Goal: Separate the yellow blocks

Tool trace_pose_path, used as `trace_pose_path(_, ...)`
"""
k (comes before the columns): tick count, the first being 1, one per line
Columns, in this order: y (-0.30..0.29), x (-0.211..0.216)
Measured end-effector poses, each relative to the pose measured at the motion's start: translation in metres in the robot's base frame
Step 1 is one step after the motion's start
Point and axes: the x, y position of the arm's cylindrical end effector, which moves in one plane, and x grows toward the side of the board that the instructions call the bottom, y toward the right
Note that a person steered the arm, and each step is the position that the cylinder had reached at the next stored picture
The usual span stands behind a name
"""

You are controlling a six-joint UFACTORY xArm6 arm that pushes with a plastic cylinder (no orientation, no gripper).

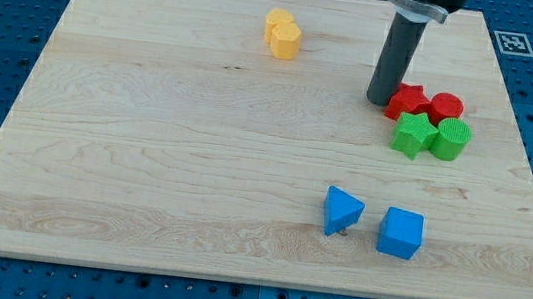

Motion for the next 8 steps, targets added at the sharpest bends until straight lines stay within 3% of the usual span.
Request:
trace_pose_path(4,0.000,-0.031)
trace_pose_path(6,-0.007,-0.073)
trace_pose_path(8,-0.096,-0.095)
